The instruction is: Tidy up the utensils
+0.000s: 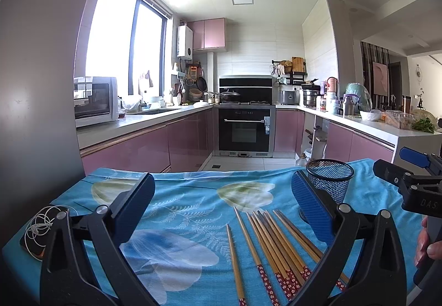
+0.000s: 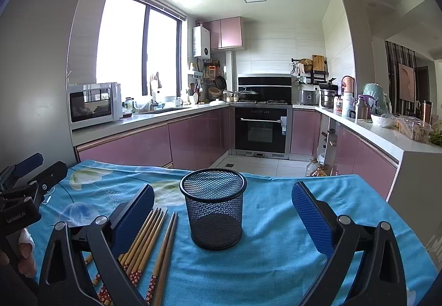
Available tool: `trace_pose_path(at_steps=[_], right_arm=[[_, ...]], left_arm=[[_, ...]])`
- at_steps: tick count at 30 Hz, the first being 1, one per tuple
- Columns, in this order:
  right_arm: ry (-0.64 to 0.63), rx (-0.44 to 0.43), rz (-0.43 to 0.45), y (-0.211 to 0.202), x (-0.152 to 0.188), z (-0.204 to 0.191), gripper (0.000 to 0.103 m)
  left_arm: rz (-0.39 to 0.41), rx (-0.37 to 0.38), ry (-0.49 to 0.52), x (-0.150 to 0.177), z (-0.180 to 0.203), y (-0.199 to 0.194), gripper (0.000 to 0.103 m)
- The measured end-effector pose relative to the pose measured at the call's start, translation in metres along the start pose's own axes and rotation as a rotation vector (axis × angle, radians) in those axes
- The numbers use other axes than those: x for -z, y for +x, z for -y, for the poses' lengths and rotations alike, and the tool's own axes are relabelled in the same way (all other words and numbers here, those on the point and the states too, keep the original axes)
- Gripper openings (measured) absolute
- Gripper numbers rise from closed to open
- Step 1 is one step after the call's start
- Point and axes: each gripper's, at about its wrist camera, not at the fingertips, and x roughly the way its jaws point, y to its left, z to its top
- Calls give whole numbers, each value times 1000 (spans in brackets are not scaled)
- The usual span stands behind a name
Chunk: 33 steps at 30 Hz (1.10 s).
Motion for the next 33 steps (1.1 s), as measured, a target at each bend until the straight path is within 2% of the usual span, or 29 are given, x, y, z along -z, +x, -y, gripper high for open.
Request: trace_pose_path(at_steps=[33], right_arm=[[-3,-5,44,-4,-2,-3,96]], left_arm=[[-21,1,-22,4,-1,5,97]])
